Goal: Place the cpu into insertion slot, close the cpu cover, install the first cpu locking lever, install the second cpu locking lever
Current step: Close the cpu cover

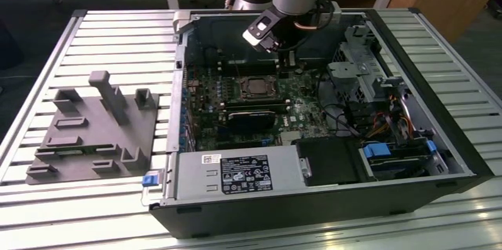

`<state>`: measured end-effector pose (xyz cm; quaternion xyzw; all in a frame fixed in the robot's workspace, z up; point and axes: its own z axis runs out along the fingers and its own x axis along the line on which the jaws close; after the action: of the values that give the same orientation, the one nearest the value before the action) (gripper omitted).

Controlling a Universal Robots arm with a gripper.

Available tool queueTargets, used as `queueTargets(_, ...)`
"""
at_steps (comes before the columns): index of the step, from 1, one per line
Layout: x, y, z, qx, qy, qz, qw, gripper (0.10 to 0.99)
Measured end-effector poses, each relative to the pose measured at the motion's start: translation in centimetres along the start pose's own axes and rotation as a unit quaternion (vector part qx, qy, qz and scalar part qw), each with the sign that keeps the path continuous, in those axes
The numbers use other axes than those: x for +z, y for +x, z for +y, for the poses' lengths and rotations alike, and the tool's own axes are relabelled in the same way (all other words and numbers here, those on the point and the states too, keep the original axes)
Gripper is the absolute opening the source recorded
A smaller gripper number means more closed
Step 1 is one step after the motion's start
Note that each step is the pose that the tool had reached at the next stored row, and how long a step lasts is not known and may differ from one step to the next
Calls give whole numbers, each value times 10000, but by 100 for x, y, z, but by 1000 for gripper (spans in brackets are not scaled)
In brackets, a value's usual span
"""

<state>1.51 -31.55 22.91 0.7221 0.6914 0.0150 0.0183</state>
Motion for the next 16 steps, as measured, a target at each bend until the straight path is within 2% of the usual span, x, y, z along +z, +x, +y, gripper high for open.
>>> queueTargets(9, 9, -7, -170, 0, 0, 0, 10000, 106)
queueTargets(16, 20, -10, -239, 0, 0, 0, 10000, 106)
